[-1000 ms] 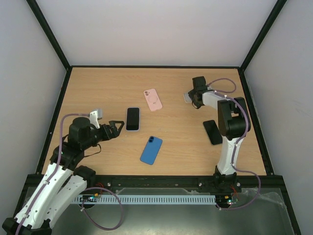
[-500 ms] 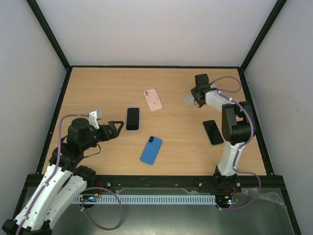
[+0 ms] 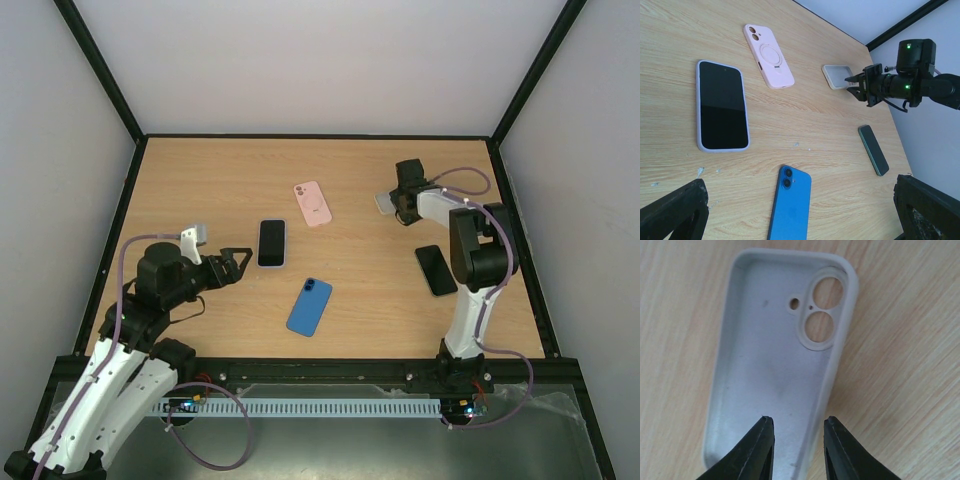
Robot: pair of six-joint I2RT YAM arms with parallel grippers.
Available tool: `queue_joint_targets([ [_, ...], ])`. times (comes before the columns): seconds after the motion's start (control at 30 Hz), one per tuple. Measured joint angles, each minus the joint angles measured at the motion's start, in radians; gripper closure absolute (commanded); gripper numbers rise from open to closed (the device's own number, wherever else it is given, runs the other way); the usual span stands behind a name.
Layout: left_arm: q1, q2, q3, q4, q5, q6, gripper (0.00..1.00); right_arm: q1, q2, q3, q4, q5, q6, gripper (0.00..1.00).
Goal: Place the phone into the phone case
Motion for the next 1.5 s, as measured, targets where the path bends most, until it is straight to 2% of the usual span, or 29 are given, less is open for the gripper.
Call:
queue_joint_targets([
  [0.2, 0.0, -0.001, 0.0, -0.001, 0.0, 0.0, 0.0, 0.0, 0.023, -0.015, 0.0, 0.0, 0.014, 0.76],
  [0.6, 0.0, -0.013, 0.0, -0.008, -0.005, -0.003, 0.0, 0.0, 0.021, -0.035, 0.002, 0.017, -0.013, 0.98],
  [0.87, 0.0, -0.02, 0.0, -0.01, -0.004, -0.011, 0.0, 0.0, -0.049, -0.11, 0.003, -0.012, -0.108, 0.98],
  [1.13, 0.0, -0.003, -0.016, -0.016, 0.006, -0.019, 0.0, 0.02, -0.197, -0.226, -0.008, -0.092, -0.263, 0.98],
  [1.5, 0.0, 0.15, -0.016, -0.031, 0.009, -0.018, 0.02, 0.217, -0.438, -0.459, -0.031, -0.152, -0.467, 0.98],
])
